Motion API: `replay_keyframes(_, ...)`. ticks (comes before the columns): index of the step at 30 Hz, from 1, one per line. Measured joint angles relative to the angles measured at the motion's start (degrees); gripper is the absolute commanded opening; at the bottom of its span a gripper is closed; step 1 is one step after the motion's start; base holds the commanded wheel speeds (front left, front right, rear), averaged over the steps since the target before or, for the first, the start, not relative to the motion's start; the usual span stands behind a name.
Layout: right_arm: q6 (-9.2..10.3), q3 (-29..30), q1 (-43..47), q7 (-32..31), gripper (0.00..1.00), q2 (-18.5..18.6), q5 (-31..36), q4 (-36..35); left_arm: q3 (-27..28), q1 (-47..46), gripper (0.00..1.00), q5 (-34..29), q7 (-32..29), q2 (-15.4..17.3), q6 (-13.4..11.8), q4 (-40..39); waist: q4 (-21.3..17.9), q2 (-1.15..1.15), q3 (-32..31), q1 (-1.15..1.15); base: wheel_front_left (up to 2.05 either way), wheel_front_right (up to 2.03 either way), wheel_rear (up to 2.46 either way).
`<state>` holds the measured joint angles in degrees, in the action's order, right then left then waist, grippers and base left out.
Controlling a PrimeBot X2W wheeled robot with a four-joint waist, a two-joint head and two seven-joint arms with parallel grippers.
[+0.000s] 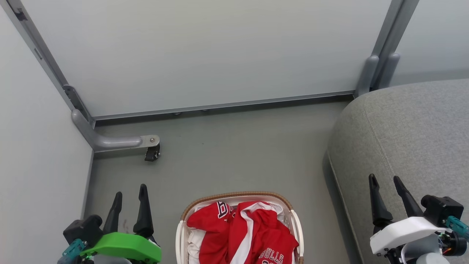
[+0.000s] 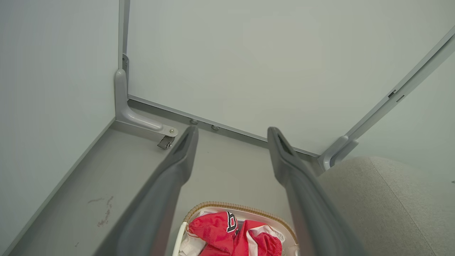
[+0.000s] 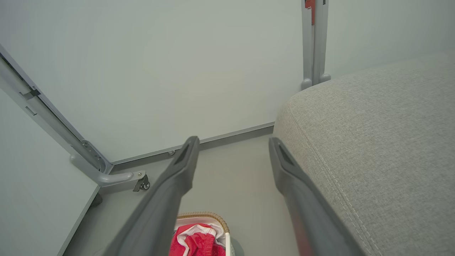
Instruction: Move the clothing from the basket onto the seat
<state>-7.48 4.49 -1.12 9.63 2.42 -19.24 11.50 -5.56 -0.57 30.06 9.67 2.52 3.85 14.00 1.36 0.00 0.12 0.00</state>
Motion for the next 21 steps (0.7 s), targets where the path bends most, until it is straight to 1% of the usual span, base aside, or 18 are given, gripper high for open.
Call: replay_keyframes(21,0.0,-1.0,0.3,2.6,1.0,0.2,11.0,-0.1,-2.0,0.2,1.0,-8.6,2.6,0.1,-0.1,3.1,0.5,0.0,0.2,0.0,0.0,0.0,0.0)
